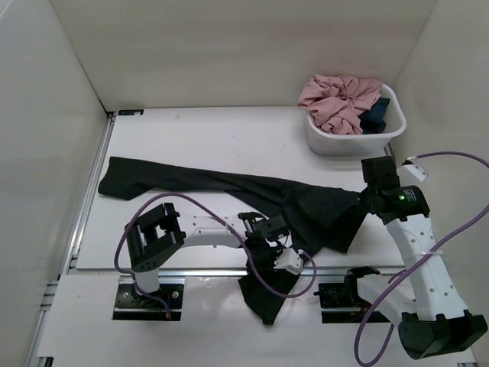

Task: Fold and stack the trousers
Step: Flatten the trousers out

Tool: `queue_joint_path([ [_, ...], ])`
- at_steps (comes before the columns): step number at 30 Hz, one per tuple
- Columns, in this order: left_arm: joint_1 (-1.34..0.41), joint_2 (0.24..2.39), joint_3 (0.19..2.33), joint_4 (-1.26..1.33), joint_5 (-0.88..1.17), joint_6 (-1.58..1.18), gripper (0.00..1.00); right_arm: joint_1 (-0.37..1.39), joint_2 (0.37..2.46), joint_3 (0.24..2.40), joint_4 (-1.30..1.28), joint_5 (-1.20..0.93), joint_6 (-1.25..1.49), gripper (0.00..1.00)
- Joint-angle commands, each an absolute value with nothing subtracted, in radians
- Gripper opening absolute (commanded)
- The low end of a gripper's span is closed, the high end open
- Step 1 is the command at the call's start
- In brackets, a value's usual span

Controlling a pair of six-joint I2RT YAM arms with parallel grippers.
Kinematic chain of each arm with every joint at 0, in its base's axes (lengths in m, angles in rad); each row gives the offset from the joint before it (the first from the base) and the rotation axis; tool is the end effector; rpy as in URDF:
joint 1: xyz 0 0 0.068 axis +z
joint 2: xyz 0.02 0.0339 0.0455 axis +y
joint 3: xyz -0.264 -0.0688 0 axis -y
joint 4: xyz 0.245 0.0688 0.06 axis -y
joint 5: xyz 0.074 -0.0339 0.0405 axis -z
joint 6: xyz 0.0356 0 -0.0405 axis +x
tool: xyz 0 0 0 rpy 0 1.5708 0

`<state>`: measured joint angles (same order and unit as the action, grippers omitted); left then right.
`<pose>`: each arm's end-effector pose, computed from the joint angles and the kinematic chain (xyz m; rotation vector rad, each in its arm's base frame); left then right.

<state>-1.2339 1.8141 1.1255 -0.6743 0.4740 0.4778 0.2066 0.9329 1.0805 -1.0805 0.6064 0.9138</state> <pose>0.0946 -0.3194 0.1570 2.3325 1.9242 -0.7950 0.1586 0.0125 0.3380 1.0141 2.0647 -0.2049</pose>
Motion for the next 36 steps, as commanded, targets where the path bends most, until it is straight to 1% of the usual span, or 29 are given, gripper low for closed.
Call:
queue_joint_path([
  [1,-1.27,1.801,1.08,-0.712,0.549,0.471,0.14,0.201,0.916,1.075,-1.117,0.66,0.942,0.0],
  [5,-1.238,1.695,1.014,-0.73,0.384,0.503,0.14,0.201,0.916,1.098,-1.126,0.66,0.942,0.0],
  [6,-1.177,1.659,0.987,-0.73,0.288,0.514,0.14,0.201,0.916,1.112,-1.135,0.66,0.93,0.0],
  [8,-1.088,1.536,0.986,-0.784,0.192,0.543,0.14,0.201,0.916,1.141,-1.167,0.66,0.916,0.0],
  [9,-0.969,1.496,0.986,-0.81,0.123,0.579,0.14,0.201,0.925,1.172,-1.183,0.66,0.902,0.0],
  [10,-0.904,1.418,1.02,-0.839,0.101,0.598,0.14,0.201,0.925,1.186,-1.218,0.67,0.902,0.0],
  [12,-0.766,1.344,1.067,-0.919,0.054,0.667,0.14,0.201,0.936,1.207,-1.252,0.679,0.878,0.0],
  [13,-0.645,1.278,1.107,-0.936,0.037,0.695,0.14,0.201,0.936,1.219,-1.276,0.68,0.868,0.0],
  [15,-0.539,1.226,1.121,-0.956,0.002,0.776,0.14,0.201,0.946,1.23,-1.298,0.68,0.844,0.0],
  [16,-0.452,1.191,1.121,-0.956,-0.027,0.8,0.14,0.201,0.946,1.23,-1.307,0.68,0.835,0.0],
  [19,-0.329,1.171,1.091,-0.965,-0.028,0.851,0.14,0.201,0.957,1.23,-1.307,0.618,0.789,0.0],
  [21,-0.299,1.186,1.081,-0.983,-0.018,0.851,0.14,0.201,0.979,1.23,-1.275,0.565,0.763,0.0],
  [23,-0.263,1.227,1.094,-0.996,-0.006,0.851,0.14,0.201,1.018,1.22,-1.249,0.457,0.73,0.0],
  [25,-0.232,1.27,1.094,-0.979,0.005,0.851,0.14,0.212,1.051,1.22,-1.223,0.416,0.71,0.0],
  [26,-0.191,1.297,1.094,-0.947,0.017,0.836,0.17,0.212,1.084,1.22,-1.207,0.404,0.687,0.0],
  [27,-0.172,1.369,1.094,-0.904,0.017,0.824,0.3,0.212,1.1,1.22,-1.171,0.394,0.687,0.0],
  [28,-0.158,1.417,1.117,-0.829,0.017,0.806,0.41,0.212,1.117,1.22,-1.146,0.394,0.671,0.0],
  [29,-0.135,1.471,1.147,-0.812,0.017,0.761,0.54,0.212,1.159,1.22,-1.122,0.376,0.66,0.0],
  [30,-0.123,1.583,1.249,-0.811,0.017,0.729,0.64,0.212,1.184,1.233,-1.085,0.361,0.646,0.0],
  [31,-0.108,1.633,1.317,-0.811,0.003,0.691,0.75,0.203,1.212,1.245,-1.072,0.347,0.646,0.0],
  [32,-0.088,1.67,1.386,-0.883,0.003,0.658,0.78,0.202,1.27,1.259,-1.063,0.325,0.637,0.0],
  [33,-0.036,1.692,1.496,-0.925,0.05,0.623,0.8,0.202,1.294,1.284,-1.063,0.313,0.627,0.0],
  [34,-0.013,1.68,1.52,-0.971,0.066,0.623,0.92,0.202,1.328,1.284,-1.037,0.304,0.627,0.0],
  [35,0.0,1.645,1.511,-0.971,0.066,0.623,0.94,0.202,1.338,1.284,-1.023,0.304,0.627,0.0],
  [36,0.0,1.594,1.476,-0.971,0.066,0.684,1.0,0.202,1.338,1.284,-1.005,0.293,0.617,0.0],
])
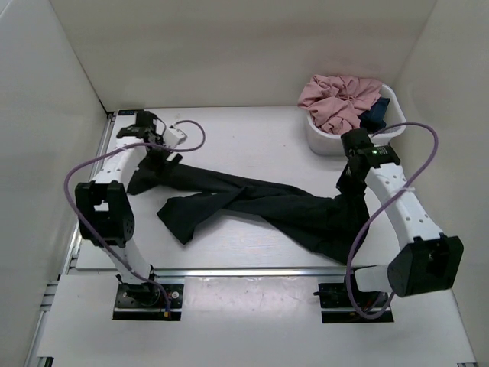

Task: Fold and stack the trousers
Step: Flatten the trousers out

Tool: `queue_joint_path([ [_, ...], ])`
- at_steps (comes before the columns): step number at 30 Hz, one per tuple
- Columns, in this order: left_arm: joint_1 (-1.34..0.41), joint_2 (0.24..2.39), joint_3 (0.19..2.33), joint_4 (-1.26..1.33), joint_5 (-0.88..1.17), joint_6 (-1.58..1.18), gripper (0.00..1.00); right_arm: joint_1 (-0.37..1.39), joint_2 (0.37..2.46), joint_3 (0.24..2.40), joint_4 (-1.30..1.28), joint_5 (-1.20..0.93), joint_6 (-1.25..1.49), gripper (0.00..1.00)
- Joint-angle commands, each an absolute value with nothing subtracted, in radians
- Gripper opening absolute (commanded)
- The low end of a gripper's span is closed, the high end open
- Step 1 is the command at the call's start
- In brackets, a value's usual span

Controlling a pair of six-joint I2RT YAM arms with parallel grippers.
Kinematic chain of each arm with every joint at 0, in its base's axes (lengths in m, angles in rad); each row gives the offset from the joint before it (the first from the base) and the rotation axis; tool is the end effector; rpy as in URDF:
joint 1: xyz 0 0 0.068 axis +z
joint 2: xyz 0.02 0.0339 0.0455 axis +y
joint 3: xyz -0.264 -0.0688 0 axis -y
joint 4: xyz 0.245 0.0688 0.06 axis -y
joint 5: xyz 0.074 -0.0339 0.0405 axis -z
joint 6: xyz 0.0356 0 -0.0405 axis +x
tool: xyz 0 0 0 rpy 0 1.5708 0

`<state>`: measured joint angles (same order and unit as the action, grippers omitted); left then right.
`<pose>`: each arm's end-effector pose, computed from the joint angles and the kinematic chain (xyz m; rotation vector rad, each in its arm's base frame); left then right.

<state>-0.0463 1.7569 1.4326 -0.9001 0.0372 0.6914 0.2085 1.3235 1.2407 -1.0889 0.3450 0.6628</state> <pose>0.3570 -0.0179 0.2487 1.0178 2.6079 0.1059 0.2434 0.0392 0.3099 0.6830 2.5432 -0.1911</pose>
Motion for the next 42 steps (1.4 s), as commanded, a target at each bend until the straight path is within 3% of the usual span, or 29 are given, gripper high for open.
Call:
queue_joint_path([
  [1,-0.017,1.539,1.365,-0.971,0.066,0.721,1.0,0.192,1.35,1.27,-0.99,0.284,0.617,0.0],
  [5,-0.205,1.304,1.065,-0.957,0.054,0.778,1.0,0.166,1.391,1.25,-0.945,0.227,0.592,0.0],
  [8,-0.368,1.266,0.881,-0.893,-0.024,0.727,1.0,0.141,1.416,1.259,-0.936,0.209,0.565,0.0],
  [13,-0.498,1.298,0.859,-0.882,0.027,0.602,1.0,0.112,1.439,1.278,-0.957,0.199,0.526,0.0],
  [22,-0.577,1.486,0.804,-0.709,-0.119,0.41,1.0,0.081,1.468,1.247,-0.936,0.167,0.517,0.0],
  [23,-0.577,1.506,0.79,-0.66,-0.18,0.41,0.95,0.071,1.479,1.247,-0.936,0.167,0.517,0.0],
  [24,-0.577,1.522,0.761,-0.631,-0.233,0.4,0.78,0.061,1.489,1.247,-0.936,0.152,0.517,0.0],
  [26,-0.566,1.522,0.727,-0.565,-0.322,0.417,0.14,0.052,1.489,1.247,-0.936,0.14,0.506,0.0],
  [30,-0.489,1.441,0.773,-0.569,-0.391,0.518,0.14,0.019,1.451,1.256,-0.96,0.13,0.483,0.0],
  [35,-0.301,1.322,1.093,-0.652,-0.347,0.764,0.14,0.008,1.367,1.281,-1.018,0.13,0.472,0.0],
  [37,-0.26,1.385,1.251,-0.692,-0.307,0.839,0.14,-0.004,1.367,1.319,-1.028,0.14,0.472,0.0],
  [38,-0.247,1.491,1.428,-0.712,-0.287,0.851,0.14,-0.014,1.382,1.331,-1.028,0.14,0.472,0.0],
  [42,-0.196,1.825,1.791,-0.79,-0.241,0.903,0.14,-0.034,1.498,1.425,-0.97,0.15,0.463,0.0],
])
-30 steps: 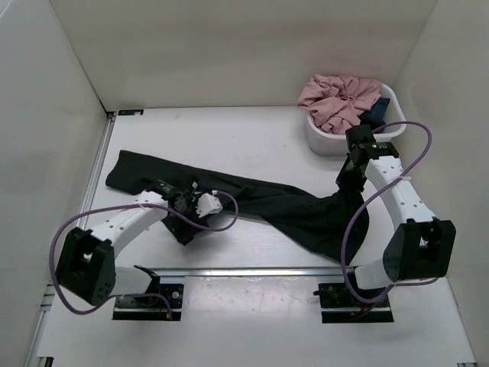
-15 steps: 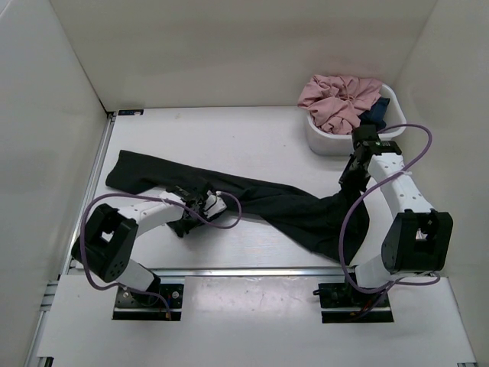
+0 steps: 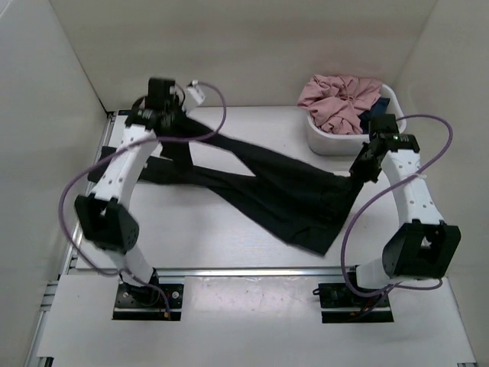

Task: Fold and stack the trousers
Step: Flatten the trousers out

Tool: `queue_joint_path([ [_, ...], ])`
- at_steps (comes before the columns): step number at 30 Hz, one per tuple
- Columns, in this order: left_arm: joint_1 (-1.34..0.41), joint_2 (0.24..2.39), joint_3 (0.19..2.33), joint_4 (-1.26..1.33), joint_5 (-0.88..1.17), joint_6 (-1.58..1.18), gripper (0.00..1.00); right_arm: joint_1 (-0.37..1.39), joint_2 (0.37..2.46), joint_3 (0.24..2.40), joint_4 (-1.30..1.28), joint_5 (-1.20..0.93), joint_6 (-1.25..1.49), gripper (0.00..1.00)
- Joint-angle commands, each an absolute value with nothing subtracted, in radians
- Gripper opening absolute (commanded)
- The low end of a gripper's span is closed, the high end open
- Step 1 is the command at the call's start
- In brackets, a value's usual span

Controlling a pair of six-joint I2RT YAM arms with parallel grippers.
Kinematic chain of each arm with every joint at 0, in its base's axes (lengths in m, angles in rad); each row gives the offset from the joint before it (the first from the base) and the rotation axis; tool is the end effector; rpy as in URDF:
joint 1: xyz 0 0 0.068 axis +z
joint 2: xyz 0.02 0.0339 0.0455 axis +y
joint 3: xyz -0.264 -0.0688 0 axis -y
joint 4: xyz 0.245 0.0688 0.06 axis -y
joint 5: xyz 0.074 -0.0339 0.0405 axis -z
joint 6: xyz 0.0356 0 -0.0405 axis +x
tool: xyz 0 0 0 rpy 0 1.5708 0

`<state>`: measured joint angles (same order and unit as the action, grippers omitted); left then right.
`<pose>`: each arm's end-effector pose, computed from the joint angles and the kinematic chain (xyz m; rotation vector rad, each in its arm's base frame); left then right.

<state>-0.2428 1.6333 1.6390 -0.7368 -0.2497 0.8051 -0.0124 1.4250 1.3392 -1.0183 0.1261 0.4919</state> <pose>0.3534 -0.0785 0.3659 1.0568 2.0908 0.5717 0.2800 -0.0079 0.3159 0.7021 2.5651 -0.0130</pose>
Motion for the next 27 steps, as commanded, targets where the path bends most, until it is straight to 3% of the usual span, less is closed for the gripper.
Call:
queue_joint_path([
  [1,-0.177,1.891,1.919,-0.79,-0.241,0.913,0.14,-0.034,1.528,1.449,-0.96,0.161,0.453,0.0],
  [4,-0.158,2.159,2.151,-0.801,-0.241,0.913,0.14,-0.043,1.632,1.529,-0.922,0.175,0.462,0.0],
  [5,-0.158,2.274,2.283,-0.801,-0.265,0.913,0.2,-0.052,1.675,1.543,-0.922,0.175,0.472,0.0],
  [6,-0.158,2.322,2.333,-0.801,-0.281,0.923,0.34,-0.052,1.693,1.554,-0.908,0.187,0.472,0.02],
  [7,-0.158,2.36,2.367,-0.789,-0.296,0.923,0.55,-0.052,1.712,1.569,-0.908,0.187,0.482,0.14],
  [9,-0.158,2.399,2.373,-0.74,-0.336,0.907,0.99,-0.052,1.759,1.615,-0.899,0.121,0.47,0.58],
  [10,-0.146,2.399,2.373,-0.727,-0.336,0.887,1.0,-0.052,1.759,1.626,-0.899,0.112,0.469,0.75],
  [13,-0.1,2.341,2.344,-0.727,-0.308,0.766,1.0,-0.052,1.734,1.638,-0.91,0.146,0.469,0.89],
  [19,0.135,1.996,1.975,-0.799,-0.166,0.556,1.0,-0.052,1.509,1.453,-0.989,0.154,0.469,0.9],
  [22,0.291,1.922,1.742,-0.838,-0.071,0.497,1.0,-0.052,1.427,1.3,-0.968,-0.059,0.456,0.9],
  [27,0.4,1.879,1.52,-0.746,-0.017,0.462,1.0,-0.052,1.414,1.077,-0.858,-0.268,0.446,0.9],
])
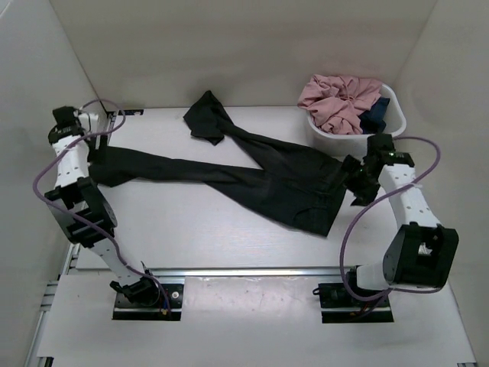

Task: Fold and stack the trousers
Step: Flatten the trousers out

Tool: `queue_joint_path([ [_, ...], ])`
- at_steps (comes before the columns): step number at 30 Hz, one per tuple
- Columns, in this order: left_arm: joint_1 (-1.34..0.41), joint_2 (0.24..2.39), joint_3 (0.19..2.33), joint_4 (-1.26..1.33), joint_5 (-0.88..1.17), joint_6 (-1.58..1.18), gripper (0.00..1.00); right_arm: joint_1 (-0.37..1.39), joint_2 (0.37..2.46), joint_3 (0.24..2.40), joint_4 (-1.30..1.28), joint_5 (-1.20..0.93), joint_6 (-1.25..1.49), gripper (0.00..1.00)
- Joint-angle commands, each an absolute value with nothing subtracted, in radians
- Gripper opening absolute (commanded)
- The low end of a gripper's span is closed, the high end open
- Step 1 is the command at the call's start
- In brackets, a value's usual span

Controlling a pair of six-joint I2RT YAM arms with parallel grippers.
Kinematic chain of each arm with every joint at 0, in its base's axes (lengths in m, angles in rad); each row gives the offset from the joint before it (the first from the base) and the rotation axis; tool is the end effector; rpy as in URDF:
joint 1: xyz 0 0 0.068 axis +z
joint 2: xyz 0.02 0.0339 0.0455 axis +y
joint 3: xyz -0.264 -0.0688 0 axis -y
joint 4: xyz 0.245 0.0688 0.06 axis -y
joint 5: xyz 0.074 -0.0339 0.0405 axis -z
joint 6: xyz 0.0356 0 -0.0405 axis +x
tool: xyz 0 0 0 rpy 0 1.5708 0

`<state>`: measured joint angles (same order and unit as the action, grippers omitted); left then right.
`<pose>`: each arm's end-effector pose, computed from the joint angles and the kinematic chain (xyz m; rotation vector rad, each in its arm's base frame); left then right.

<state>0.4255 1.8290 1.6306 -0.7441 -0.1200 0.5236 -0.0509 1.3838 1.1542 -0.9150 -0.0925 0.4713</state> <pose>0.3659 0.1705 0.2908 0.0764 2.5864 0.5223 0.2682 -0.0104 0.2759 0.6791 2.6478 0.2471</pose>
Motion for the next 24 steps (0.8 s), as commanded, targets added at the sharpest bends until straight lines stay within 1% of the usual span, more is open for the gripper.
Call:
queue_joint_path([
  [1,0.426,1.879,1.51,-0.729,-0.008,0.44,1.0,-0.052,1.423,1.062,-0.857,-0.268,0.436,0.91],
  [5,0.486,1.953,1.54,-0.68,-0.008,0.422,1.0,-0.052,1.448,0.99,-0.735,-0.383,0.436,0.95],
  [6,0.486,1.962,1.554,-0.68,-0.008,0.422,1.0,-0.052,1.471,0.98,-0.724,-0.408,0.436,0.98],
  [9,0.508,1.962,1.563,-0.68,-0.017,0.422,1.0,-0.052,1.526,0.945,-0.747,-0.439,0.436,0.98],
  [11,0.508,1.951,1.554,-0.68,-0.017,0.422,1.0,-0.04,1.526,0.89,-0.756,-0.451,0.446,0.98],
  [15,0.508,1.879,1.505,-0.68,-0.026,0.431,1.0,-0.029,1.505,0.842,-0.83,-0.345,0.465,0.98],
  [18,0.508,1.836,1.461,-0.68,-0.026,0.431,1.0,-0.017,1.441,0.818,-0.83,-0.301,0.492,0.99],
  [20,0.508,1.804,1.441,-0.68,-0.017,0.431,1.0,-0.017,1.44,0.805,-0.799,-0.272,0.502,0.99],
  [23,0.508,1.763,1.408,-0.68,-0.017,0.431,1.0,-0.017,1.518,0.795,-0.733,-0.262,0.515,0.99],
  [24,0.518,1.749,1.395,-0.68,-0.026,0.442,1.0,-0.017,1.538,0.795,-0.712,-0.262,0.529,0.96],
])
